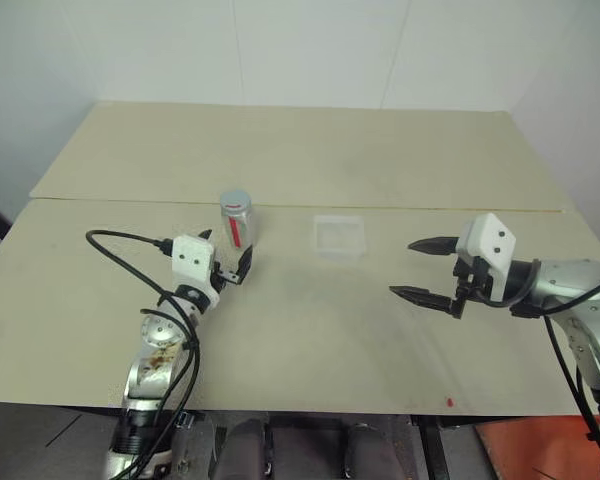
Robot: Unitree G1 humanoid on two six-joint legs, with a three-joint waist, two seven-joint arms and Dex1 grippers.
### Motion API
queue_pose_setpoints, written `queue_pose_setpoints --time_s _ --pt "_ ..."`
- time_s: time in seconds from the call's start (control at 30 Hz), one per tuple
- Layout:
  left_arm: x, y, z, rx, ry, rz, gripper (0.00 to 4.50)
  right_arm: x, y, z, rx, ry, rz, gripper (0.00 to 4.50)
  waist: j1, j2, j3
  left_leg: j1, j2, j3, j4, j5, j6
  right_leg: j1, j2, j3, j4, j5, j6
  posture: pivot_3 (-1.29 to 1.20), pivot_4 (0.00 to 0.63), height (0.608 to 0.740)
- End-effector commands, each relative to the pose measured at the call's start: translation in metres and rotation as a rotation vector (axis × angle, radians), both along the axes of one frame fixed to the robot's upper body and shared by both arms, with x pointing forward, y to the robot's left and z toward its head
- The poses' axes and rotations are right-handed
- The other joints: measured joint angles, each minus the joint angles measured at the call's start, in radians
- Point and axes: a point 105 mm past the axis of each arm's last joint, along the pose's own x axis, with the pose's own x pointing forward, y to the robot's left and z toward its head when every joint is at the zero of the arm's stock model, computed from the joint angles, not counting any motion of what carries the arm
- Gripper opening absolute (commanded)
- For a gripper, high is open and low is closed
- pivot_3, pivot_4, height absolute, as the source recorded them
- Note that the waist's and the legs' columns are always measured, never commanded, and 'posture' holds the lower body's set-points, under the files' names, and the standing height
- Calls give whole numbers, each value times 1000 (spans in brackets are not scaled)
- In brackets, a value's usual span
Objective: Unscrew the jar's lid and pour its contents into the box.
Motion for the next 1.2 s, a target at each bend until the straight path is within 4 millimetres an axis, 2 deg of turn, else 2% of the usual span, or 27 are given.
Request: queue_pose_setpoints --time_s 0.03,0.33,0.93,1.03,1.17,1.2 --pt "6 -1 8 7 -43 12 4500 -3 0 15 1 -65 -3 4490 0 0 0 0 0 0 0 0 0 0 0 0 0 0 0 0 150 740" --pt "27 -12 9 6 -41 20 4500 -6 0 18 26 -73 -16 4490 1 0 0 0 0 -1 0 0 0 1 0 -1 -1 0 0 0 150 740" --pt "49 -24 15 -6 -40 -23 4500 -11 1 19 30 -80 -30 4490 1 0 0 0 0 -1 0 1 -1 2 0 -3 -1 0 0 0 150 740" --pt "49 -24 12 -6 -24 -19 3950 -11 1 19 30 -83 -31 4500 1 0 0 0 0 -1 0 1 -1 2 0 -3 -1 0 0 0 150 740" --pt "48 -27 9 -3 -12 -41 2758 -11 3 20 29 -85 -27 4500 1 0 0 0 0 -2 0 1 -1 2 0 -3 -1 0 0 0 150 740" --pt "48 -27 9 2 -8 -44 2700 -11 4 20 30 -86 -24 4500 1 0 0 0 0 -2 0 1 -1 2 0 -3 -1 0 0 0 150 740"
